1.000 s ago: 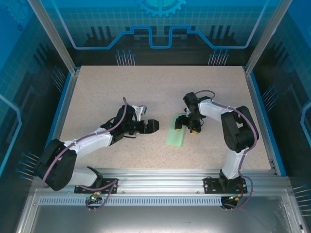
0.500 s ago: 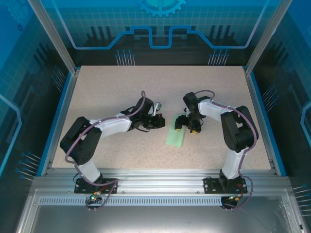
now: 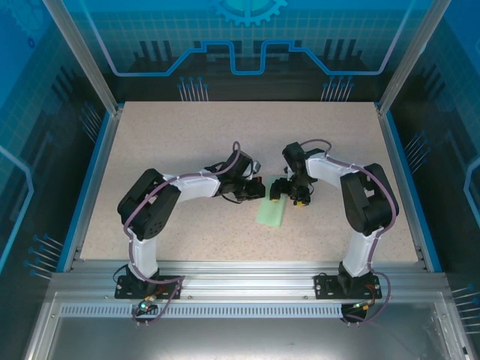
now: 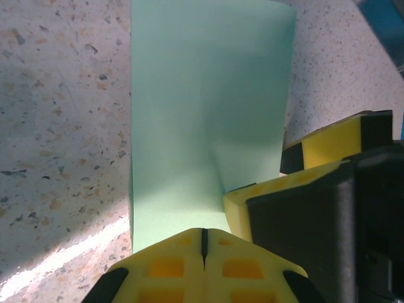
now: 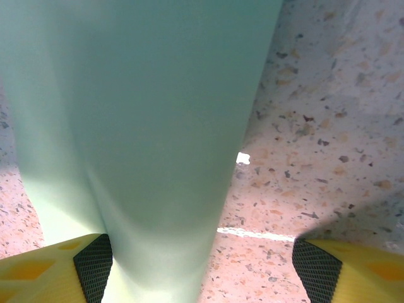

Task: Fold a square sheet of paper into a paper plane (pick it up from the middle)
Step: Hold the square sheet of paper at the center of the table.

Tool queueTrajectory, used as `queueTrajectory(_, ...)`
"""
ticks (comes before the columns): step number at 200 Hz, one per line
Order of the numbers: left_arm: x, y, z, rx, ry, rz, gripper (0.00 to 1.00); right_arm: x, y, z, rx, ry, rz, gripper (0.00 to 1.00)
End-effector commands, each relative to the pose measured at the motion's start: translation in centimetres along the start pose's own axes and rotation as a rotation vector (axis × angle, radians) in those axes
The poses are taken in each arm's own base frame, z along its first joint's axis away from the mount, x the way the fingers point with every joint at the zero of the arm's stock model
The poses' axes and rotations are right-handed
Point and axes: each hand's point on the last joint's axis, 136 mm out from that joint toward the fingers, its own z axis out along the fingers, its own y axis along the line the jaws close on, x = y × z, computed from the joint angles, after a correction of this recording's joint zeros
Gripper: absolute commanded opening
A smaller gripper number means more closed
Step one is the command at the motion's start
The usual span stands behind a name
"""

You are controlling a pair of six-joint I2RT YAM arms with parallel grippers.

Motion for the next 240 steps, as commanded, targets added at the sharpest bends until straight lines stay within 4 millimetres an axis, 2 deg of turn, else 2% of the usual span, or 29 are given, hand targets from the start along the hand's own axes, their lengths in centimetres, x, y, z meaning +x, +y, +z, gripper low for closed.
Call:
queueTrajectory(1, 0.3, -0.5, 0.9, 0.007, 0.041, -0.023, 0.00, 1.3, -3.1, 3.1, 0.126, 0.066, 0.023, 0.82)
queueTrajectory(63, 0.8, 0.8, 2.7, -0.046, 0.084, -0.041, 0.00, 1.4, -3.2, 3.2, 0.123, 0.069, 0.024, 0.82)
queueTrajectory(130, 2.9, 3.4, 4.3, -0.151, 0.148, -0.046, 0.00, 1.1, -2.2, 2.6, 0.075, 0.050, 0.017, 0.83)
queueTrajectory(153, 3.3, 4.0, 4.2, -0.173, 0.153, -0.045, 0.00, 0.2, -1.1, 0.7, 0.019, -0.002, 0.008, 0.83)
queueTrajectory(192, 3.4, 4.4, 4.2, -0.190, 0.156, -0.044, 0.00, -1.1, 0.2, -4.6, -0.152, -0.149, 0.022, 0.83)
queueTrajectory(203, 3.5, 4.5, 4.2, -0.191, 0.158, -0.044, 0.00, -1.2, 0.8, -5.9, -0.225, -0.184, 0.022, 0.78)
queueTrajectory(220, 3.4, 4.4, 4.2, -0.188, 0.156, -0.042, 0.00, -1.0, 2.4, -7.0, -0.344, -0.207, -0.001, 0.58)
queueTrajectory(240, 3.3, 4.1, 4.3, -0.182, 0.159, -0.038, 0.00, -0.6, 4.1, -7.0, -0.467, -0.190, -0.012, 0.36)
